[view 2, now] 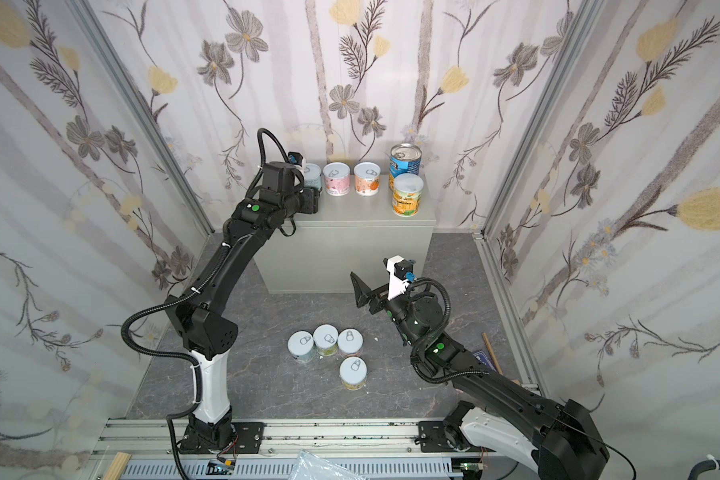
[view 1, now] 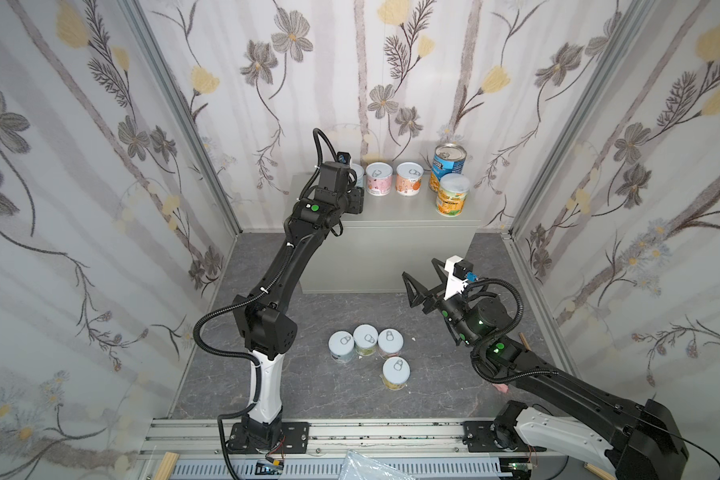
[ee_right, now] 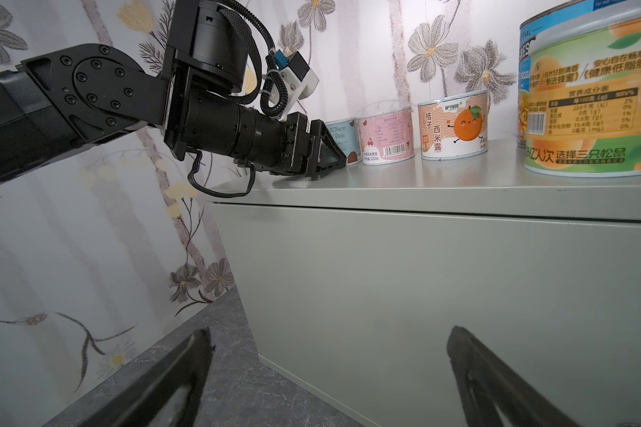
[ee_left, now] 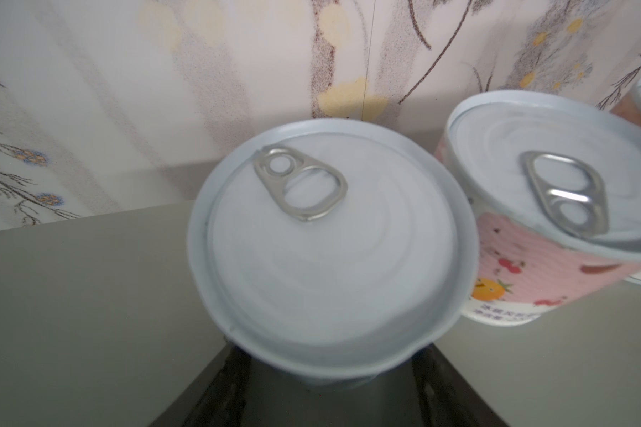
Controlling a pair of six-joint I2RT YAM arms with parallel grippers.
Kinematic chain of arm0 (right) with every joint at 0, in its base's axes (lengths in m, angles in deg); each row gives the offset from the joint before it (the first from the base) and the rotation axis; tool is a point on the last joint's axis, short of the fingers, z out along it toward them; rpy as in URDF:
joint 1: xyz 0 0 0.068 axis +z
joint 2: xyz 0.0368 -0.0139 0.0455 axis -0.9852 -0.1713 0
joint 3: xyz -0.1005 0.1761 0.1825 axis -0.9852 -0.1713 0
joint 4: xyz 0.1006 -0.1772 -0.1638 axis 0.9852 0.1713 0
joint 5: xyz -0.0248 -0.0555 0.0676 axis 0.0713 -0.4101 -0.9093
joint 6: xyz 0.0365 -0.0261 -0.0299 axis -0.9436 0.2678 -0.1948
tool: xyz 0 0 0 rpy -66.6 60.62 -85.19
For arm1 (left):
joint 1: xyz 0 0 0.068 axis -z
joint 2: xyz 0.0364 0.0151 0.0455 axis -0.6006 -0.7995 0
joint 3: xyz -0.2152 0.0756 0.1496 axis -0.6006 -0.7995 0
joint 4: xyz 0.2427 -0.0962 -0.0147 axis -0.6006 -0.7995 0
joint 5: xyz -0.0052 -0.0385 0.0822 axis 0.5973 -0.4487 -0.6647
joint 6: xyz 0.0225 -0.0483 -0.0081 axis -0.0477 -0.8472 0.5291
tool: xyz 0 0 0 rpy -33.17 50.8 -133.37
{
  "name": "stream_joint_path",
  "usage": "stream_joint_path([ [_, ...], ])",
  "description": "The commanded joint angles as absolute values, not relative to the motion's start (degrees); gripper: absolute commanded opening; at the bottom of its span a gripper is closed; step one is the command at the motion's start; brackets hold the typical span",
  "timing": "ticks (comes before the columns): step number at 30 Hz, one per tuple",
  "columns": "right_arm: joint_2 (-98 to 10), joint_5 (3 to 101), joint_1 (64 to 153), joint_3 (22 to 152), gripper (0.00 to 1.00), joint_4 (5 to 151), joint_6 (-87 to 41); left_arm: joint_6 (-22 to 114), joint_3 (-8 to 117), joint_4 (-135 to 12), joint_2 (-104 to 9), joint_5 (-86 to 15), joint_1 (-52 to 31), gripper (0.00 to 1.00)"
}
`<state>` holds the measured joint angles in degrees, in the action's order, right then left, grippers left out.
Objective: Place and organize the canned foods onto the counter
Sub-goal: 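Open the left gripper and release the teal-labelled can, then draw the open left gripper back from the teal-labelled can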
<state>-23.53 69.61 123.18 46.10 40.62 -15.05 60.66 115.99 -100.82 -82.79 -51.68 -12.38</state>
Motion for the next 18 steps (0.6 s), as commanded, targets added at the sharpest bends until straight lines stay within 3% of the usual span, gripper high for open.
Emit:
stream_joint_path([
  [1,-23.68,69.68,123.22,46.17,1.0,40.45,-14.79,59.47,115.11,-103.06,-81.2,-50.88,-12.44,0.75],
  [18,-22.56,68.43,123.2,45.73,1.0,41.24,-16.02,58.76,108.29,-99.56,-76.36,-51.61,-12.5,0.81],
])
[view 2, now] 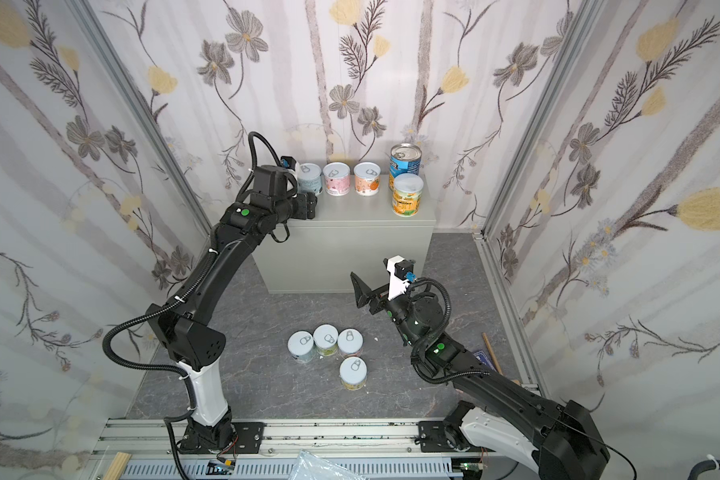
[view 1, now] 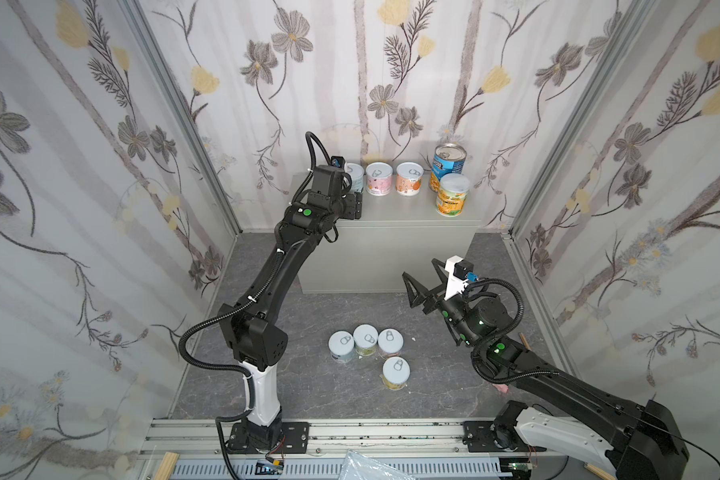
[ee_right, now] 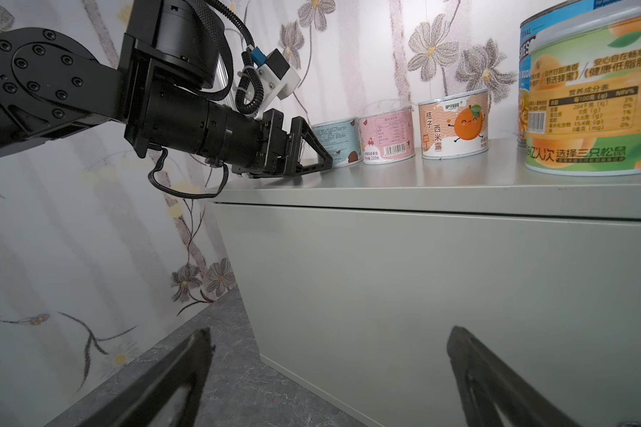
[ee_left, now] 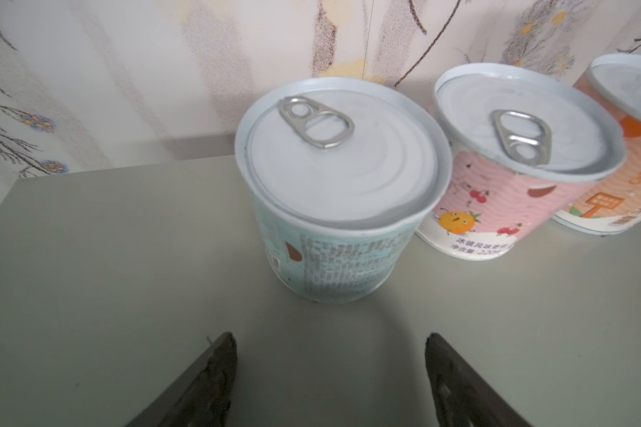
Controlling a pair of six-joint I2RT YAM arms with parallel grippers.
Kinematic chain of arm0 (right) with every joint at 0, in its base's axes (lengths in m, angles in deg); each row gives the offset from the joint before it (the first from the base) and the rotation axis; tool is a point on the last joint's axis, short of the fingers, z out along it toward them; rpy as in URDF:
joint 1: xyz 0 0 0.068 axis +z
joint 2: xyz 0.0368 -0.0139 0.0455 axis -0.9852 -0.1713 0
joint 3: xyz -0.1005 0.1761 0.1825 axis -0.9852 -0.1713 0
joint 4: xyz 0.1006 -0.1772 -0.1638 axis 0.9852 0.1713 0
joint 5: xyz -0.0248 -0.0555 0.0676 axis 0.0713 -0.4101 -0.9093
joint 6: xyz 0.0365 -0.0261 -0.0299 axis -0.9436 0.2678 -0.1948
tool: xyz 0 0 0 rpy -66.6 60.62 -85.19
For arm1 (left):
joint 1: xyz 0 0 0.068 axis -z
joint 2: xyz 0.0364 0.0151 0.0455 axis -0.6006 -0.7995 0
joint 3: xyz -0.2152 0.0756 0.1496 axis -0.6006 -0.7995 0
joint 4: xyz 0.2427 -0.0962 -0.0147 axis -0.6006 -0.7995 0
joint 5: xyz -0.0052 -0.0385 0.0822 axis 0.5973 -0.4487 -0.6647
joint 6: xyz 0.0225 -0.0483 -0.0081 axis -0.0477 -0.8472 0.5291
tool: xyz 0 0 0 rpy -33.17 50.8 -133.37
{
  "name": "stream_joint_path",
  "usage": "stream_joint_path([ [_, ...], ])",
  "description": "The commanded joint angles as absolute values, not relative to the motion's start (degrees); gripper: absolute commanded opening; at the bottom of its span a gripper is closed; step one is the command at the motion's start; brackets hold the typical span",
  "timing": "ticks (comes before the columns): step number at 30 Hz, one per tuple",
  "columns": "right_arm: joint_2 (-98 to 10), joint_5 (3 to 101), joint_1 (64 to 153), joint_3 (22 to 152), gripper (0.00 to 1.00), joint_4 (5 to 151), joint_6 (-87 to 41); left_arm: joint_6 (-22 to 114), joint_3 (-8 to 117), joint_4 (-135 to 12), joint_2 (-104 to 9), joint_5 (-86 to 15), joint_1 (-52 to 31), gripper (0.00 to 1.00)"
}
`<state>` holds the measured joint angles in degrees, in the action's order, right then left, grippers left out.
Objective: Place and organize the canned foods onto the counter
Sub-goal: 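Draw the open left gripper back from the teal-labelled can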
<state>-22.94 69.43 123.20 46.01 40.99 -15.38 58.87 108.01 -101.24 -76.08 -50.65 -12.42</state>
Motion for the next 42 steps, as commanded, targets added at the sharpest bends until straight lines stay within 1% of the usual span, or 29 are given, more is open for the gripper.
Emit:
stream_joint_path([
  [1,-22.38,68.52,123.2,45.55,1.0,41.19,-16.02,59.16,109.01,-99.87,-77.08,-52.21,-12.49,0.81],
  [7,-21.67,69.39,123.25,45.05,1.0,41.24,-16.02,59.3,115.41,-103.0,-81.61,-53.03,-12.57,0.79],
  [20,-21.74,69.75,123.26,45.0,1.0,41.34,-15.74,59.73,116.44,-101.68,-83.16,-56.93,-12.66,0.79],
  [26,-21.49,69.4,123.22,44.93,1.0,41.44,-16.02,59.17,116.52,-102.11,-83.08,-58.14,-12.69,0.81],
  [29,-21.19,69.22,123.27,44.55,1.0,41.67,-16.19,58.34,116.0,-103.36,-81.88,-56.19,-12.7,0.84],
  [31,-21.23,69.03,123.2,44.48,1.0,42.33,-15.98,57.81,114.07,-103.11,-79.95,-53.68,-12.66,0.87],
  [34,-21.3,69.13,123.2,44.55,1.0,42.93,-15.63,57.46,110.9,-102.54,-76.72,-51.77,-12.24,0.89],
  [42,-22.61,69.67,123.18,45.64,1.0,45.09,-14.8,57.63,101.05,-100.44,-66.58,-52.94,-10.46,0.99],
])
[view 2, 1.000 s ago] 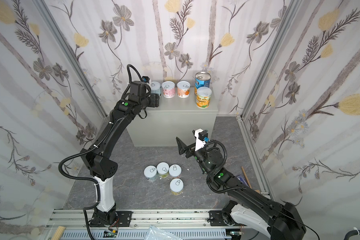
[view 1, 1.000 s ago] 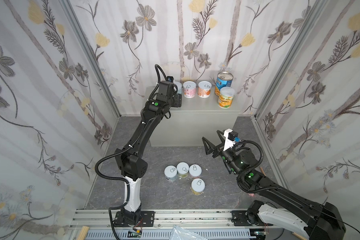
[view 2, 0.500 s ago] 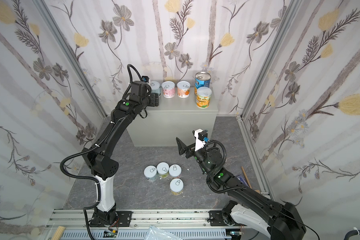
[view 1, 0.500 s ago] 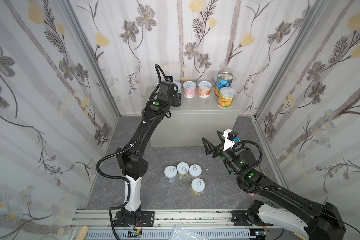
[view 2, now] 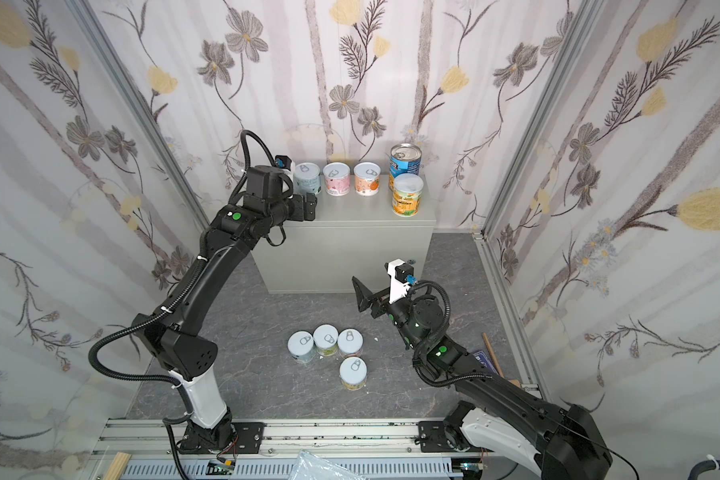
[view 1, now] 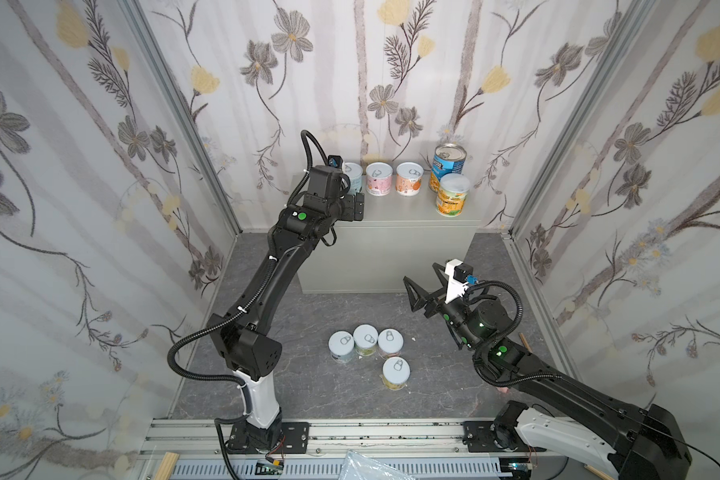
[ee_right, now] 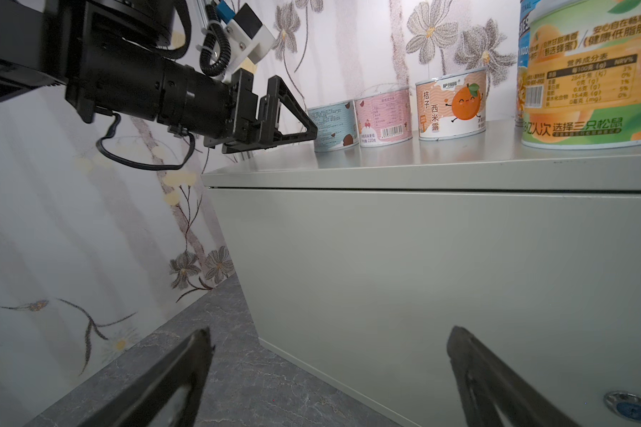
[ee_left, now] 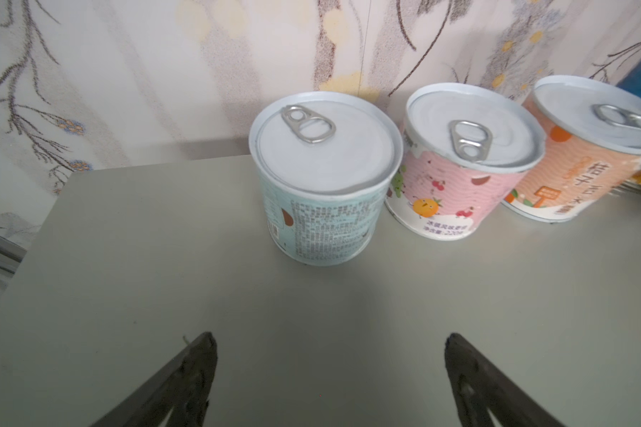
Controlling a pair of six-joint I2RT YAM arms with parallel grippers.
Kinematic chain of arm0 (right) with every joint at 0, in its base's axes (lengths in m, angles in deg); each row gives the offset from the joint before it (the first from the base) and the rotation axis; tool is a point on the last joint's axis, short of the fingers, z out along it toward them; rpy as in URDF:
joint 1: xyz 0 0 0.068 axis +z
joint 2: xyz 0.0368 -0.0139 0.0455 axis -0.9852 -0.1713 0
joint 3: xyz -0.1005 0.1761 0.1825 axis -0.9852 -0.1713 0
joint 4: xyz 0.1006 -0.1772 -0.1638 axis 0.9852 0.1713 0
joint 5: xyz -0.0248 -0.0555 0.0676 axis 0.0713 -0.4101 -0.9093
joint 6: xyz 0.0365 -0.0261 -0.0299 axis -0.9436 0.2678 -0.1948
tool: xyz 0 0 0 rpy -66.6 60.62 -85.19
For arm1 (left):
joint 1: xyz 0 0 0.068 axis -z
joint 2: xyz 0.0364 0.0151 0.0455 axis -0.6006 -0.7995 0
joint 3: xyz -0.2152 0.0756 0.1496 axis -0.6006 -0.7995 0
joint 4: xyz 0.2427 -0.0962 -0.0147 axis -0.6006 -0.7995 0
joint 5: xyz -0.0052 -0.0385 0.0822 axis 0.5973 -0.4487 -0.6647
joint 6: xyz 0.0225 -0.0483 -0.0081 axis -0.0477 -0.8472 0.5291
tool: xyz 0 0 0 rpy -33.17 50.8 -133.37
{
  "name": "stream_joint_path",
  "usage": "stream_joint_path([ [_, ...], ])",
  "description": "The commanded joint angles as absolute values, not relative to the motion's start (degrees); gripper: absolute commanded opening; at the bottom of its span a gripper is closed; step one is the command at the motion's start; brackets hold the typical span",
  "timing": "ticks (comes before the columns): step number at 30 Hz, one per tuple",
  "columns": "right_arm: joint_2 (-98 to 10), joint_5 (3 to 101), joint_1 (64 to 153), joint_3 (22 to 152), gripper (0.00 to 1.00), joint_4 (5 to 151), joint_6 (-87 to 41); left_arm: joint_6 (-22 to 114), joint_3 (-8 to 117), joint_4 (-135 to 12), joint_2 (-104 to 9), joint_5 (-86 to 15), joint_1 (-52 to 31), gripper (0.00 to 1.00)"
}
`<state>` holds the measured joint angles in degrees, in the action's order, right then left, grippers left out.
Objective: Place and organize the canned foods onto the counter
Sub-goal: 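Draw the open left gripper back from the teal-labelled can, then lower the left gripper over the coconut-picture can while the right gripper approaches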
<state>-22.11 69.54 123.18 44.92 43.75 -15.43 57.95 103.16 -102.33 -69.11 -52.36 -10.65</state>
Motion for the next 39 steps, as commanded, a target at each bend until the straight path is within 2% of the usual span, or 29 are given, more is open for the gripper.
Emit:
stream_joint_path([
  [1,-22.75,69.66,123.19,45.75,1.0,45.05,-14.7,57.45,99.1,-99.77,-64.91,-53.21,-10.29,1.0],
  [11,-23.63,68.5,123.22,46.03,1.0,45.1,-13.73,52.99,77.98,-96.3,-47.77,-56.54,-8.85,1.0],
  [20,-25.82,67.12,123.22,46.25,1.0,50.33,-13.21,42.65,57.5,-100.78,-31.26,-58.45,-7.28,1.0],
  [31,-28.04,63.74,123.23,46.57,1.0,63.4,-14.52,29.09,41.72,-109.19,-31.09,-55.51,-4.62,1.0],
  [36,-30.66,61.07,123.29,47.05,1.0,72.38,-18.76,23.98,30.65,-98.82,-30.17,-45.28,-1.83,1.0],
  [39,-31.68,61.45,123.43,46.68,1.0,73.46,-22.25,21.1,25.83,-94.61,-30.9,-45.05,0.18,1.0],
])
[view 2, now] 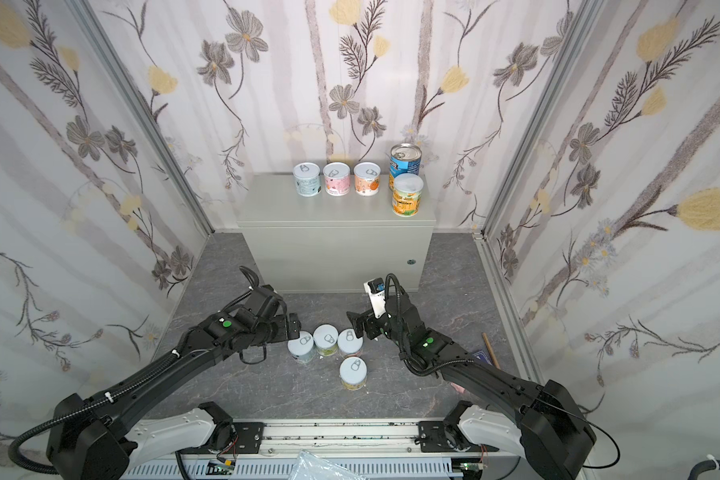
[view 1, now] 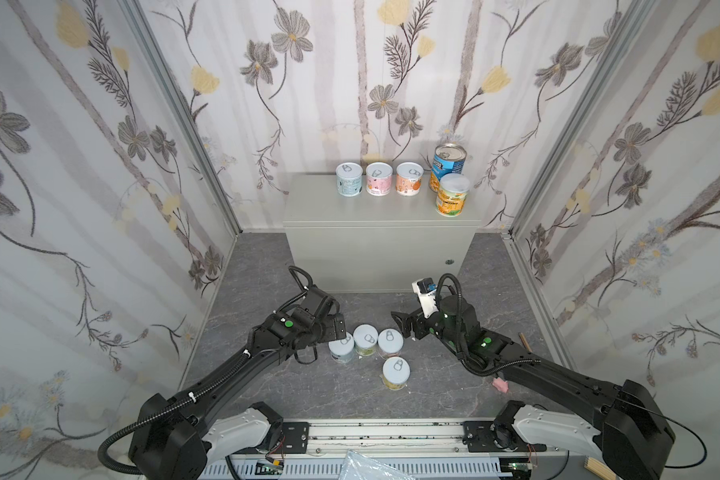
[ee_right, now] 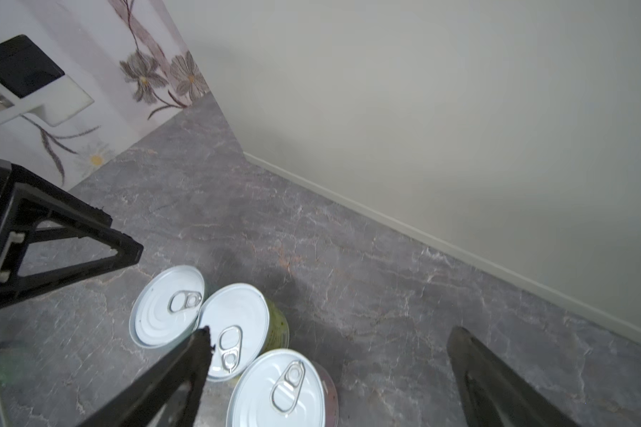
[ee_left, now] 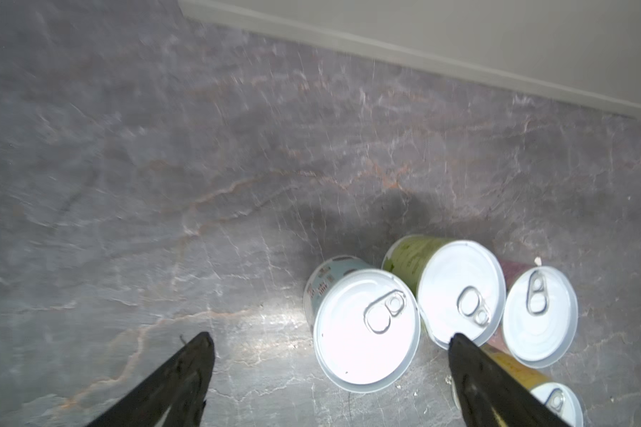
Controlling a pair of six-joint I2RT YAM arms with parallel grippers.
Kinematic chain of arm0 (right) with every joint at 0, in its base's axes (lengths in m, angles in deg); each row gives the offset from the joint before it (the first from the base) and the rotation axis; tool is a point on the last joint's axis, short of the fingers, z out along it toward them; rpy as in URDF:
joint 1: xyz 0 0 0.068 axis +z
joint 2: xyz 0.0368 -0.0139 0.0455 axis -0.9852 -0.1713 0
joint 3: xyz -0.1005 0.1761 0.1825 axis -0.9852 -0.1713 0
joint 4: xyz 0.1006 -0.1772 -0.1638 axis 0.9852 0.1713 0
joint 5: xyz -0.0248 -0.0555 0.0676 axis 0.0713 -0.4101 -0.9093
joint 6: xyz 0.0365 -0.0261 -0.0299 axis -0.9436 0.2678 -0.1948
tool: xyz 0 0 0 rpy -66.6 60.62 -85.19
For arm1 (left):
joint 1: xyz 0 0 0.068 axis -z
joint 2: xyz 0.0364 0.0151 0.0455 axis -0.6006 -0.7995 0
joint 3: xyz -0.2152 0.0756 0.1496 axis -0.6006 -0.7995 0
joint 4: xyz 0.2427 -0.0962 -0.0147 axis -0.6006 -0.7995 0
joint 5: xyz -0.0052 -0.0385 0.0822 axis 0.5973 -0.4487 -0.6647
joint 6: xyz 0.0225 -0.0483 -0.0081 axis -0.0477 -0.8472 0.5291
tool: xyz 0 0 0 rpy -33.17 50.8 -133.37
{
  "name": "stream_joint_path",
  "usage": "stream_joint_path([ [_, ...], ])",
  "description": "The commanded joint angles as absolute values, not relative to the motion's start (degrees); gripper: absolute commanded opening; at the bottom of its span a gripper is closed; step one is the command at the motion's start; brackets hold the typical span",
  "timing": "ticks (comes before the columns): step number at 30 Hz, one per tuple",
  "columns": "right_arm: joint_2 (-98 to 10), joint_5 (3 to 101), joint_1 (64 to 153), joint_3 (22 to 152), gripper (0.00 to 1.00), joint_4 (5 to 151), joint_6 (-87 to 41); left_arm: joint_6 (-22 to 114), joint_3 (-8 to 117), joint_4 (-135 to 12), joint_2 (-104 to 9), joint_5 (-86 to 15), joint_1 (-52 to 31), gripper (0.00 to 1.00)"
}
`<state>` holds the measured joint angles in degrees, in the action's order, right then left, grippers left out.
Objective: Place and organize the canned foods onto the counter
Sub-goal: 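Lower the left gripper over the coconut-picture can while the right gripper approaches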
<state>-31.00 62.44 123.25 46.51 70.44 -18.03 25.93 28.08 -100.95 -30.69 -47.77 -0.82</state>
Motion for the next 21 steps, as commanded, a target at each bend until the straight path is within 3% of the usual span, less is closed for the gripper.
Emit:
stream_joint_path([
  [1,-31.91,62.01,123.38,46.48,1.0,73.26,-23.99,20.22,24.87,-94.19,-31.27,-45.84,0.49,1.0],
  [21,-38.61,62.45,123.56,49.45,1.0,73.32,-31.43,28.3,17.21,-89.16,-29.42,-44.5,7.81,1.0],
])
